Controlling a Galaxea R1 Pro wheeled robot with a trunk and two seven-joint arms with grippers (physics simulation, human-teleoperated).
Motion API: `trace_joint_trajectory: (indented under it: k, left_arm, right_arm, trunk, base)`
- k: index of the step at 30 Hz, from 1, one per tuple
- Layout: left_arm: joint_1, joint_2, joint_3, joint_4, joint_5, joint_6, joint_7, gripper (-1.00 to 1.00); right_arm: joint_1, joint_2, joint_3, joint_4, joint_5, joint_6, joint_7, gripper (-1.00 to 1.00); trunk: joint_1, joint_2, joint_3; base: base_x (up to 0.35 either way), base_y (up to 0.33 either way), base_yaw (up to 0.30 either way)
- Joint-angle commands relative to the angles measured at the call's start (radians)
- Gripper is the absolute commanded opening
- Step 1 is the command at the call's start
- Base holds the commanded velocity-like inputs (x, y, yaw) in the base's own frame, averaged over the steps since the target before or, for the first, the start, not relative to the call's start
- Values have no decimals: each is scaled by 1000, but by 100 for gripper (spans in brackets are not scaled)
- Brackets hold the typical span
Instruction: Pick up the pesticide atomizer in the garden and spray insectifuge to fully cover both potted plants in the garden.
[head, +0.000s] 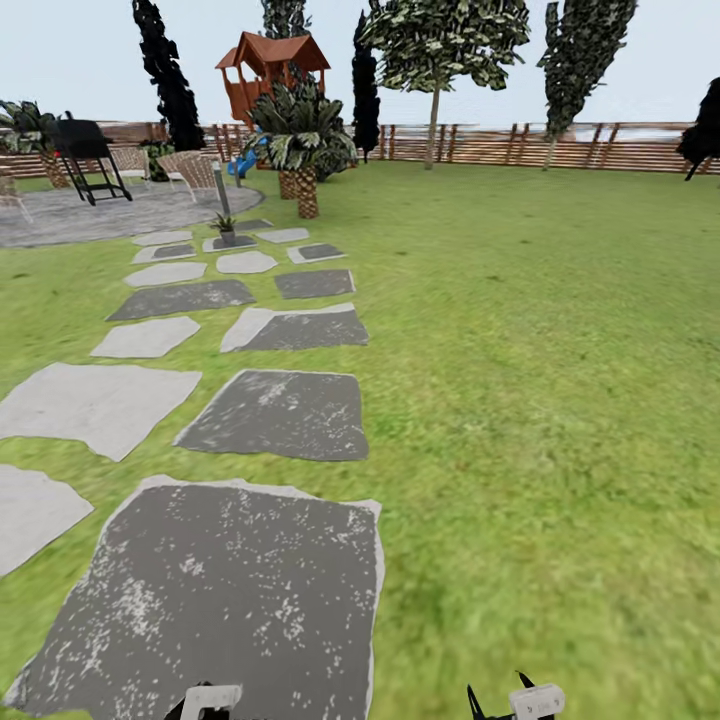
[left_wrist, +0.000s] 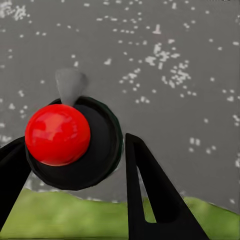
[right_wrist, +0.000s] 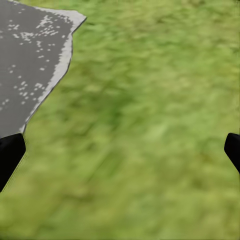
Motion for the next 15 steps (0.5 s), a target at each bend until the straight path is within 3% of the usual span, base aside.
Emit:
trace_joint_trajectory:
  k: [1, 15]
  left_arm:
    - [-1, 0, 0, 1, 1, -4, 2, -100]
    - [0, -2, 0, 3, 1, -6, 1, -100]
  right_arm:
    - [0, -1, 2, 0, 2, -3, -1, 100]
    - [0, 0, 2, 0, 2, -3, -1, 100]
  trunk:
    - [0, 0, 0]
    - [0, 0, 14]
  base:
    - [0, 0, 224]
    - [39, 0, 220]
